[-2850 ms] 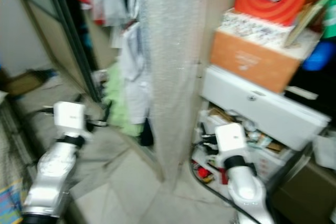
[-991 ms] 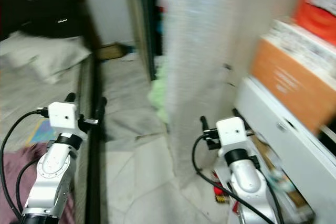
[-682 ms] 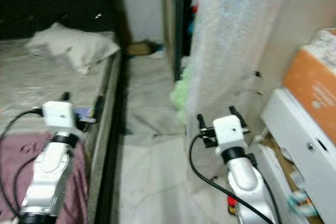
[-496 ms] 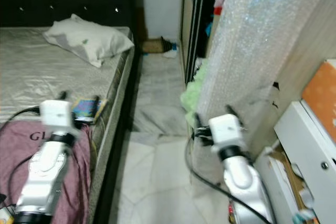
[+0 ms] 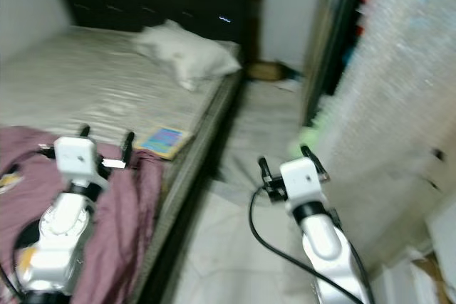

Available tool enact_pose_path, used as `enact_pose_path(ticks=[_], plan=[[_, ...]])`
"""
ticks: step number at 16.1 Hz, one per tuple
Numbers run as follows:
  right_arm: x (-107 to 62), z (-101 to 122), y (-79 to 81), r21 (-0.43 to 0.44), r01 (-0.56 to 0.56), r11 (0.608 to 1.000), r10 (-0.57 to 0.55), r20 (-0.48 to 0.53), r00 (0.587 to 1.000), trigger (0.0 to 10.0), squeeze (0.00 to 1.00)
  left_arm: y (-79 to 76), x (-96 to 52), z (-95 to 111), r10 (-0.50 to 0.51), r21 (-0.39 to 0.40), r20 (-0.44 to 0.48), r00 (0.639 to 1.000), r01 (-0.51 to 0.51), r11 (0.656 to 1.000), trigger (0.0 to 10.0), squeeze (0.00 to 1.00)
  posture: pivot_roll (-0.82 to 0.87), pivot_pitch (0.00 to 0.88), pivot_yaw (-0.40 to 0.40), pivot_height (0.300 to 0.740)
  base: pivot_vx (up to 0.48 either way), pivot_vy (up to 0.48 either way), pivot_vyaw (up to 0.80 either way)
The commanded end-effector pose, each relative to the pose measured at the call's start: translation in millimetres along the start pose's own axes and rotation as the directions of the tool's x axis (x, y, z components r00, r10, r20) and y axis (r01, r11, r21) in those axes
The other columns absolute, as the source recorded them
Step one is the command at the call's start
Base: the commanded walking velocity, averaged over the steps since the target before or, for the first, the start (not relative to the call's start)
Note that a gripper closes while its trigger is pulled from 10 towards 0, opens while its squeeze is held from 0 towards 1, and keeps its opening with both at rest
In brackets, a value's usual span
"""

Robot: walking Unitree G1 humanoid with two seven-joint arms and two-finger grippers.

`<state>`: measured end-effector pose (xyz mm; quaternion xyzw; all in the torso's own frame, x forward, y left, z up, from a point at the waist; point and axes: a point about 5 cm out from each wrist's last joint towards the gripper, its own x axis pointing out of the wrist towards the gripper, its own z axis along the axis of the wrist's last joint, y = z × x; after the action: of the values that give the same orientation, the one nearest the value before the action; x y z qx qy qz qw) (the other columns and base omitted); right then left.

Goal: Clean up the room

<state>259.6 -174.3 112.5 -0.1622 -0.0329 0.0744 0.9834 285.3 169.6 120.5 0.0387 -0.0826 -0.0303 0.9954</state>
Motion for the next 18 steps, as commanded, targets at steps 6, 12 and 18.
enact_pose_path(ticks=[6, 12, 18], plan=[[1.5, 1.3, 2.0, 0.006, -0.004, 1.000, 0.004, 0.007, 1.000, 10.0, 0.00, 0.1, 2.3, 4.3, -0.012, 0.016, 0.013, 1.000, 0.012, 1.000, 10.0, 0.00, -0.07, 0.000, -0.001, 0.740, 0.000, 0.000, 0.80], [4.3, 0.7, 1.4, 0.002, -0.006, 1.000, 0.006, 0.009, 1.000, 10.0, 0.00, -2.8, 3.2, 4.6, -0.019, 0.010, 0.015, 1.000, 0.019, 1.000, 10.0, 0.00, -0.08, 0.000, -0.007, 0.740, 0.000, 0.000, 0.80], [4.6, -0.9, 0.2, -0.003, -0.005, 1.000, 0.005, 0.008, 1.000, 10.0, 0.00, -4.1, 3.6, 4.4, -0.020, 0.006, 0.014, 1.000, 0.020, 1.000, 10.0, 0.00, -0.08, 0.000, -0.008, 0.740, 0.000, 0.000, 0.80]])
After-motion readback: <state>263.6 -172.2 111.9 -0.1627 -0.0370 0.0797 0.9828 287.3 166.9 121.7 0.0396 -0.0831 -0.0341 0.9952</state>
